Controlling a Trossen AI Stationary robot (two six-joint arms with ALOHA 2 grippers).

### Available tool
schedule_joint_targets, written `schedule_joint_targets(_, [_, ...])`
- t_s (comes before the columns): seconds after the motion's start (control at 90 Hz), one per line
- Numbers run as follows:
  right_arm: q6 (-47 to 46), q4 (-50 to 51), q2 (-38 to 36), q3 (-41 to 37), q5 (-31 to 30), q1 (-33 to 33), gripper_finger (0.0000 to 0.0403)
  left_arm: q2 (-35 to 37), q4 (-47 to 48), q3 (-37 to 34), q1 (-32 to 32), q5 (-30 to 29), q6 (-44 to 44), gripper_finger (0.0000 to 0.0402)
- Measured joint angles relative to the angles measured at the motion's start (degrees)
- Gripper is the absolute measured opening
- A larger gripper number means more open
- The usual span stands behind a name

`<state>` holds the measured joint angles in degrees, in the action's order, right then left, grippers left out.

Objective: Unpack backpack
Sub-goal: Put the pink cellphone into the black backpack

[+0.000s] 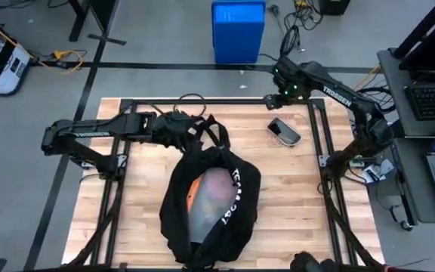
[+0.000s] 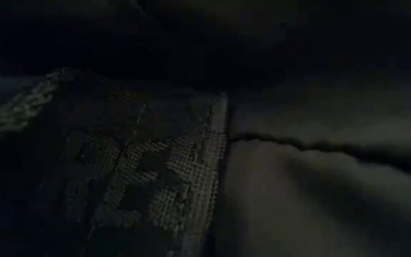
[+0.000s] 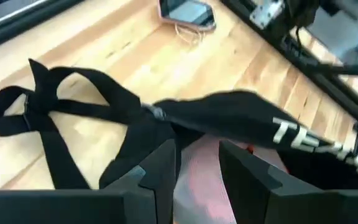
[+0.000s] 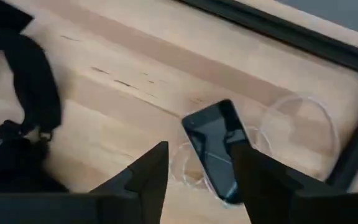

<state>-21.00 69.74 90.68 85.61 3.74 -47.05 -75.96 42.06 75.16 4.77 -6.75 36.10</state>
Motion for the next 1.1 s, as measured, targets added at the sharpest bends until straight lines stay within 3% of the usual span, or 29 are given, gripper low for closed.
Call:
schedule_joint_targets(0.133, [6.3,-0.3,3.3,-0.2,2.1,-1.1,0.0187,-0.1,-2.3,0.0,2.0,0.0,1.1,0.0112])
schedule_joint_targets(0.5, [12.6,-2.7,16.1,-0.3,2.1,-3.5,0.0257,-0.1,-4.2,0.0,5.1,-0.2,1.4,0.0112])
schedule_joint_targets(0.644, [17.8,-2.0,17.1,-0.3,-0.8,-3.5,0.0279,-0.1,-4.1,0.0,5.1,-1.5,3.5,0.0112])
schedule_joint_targets(0.9, [30.2,0.4,17.0,-0.3,-0.3,-3.5,0.0313,-0.1,-4.1,0.0,5.9,-3.7,4.1,0.0112])
schedule_joint_targets(1.1, [32.0,0.6,17.0,-0.3,-0.7,-3.2,0.0344,-0.1,-4.1,0.0,7.2,-3.9,4.1,0.0112])
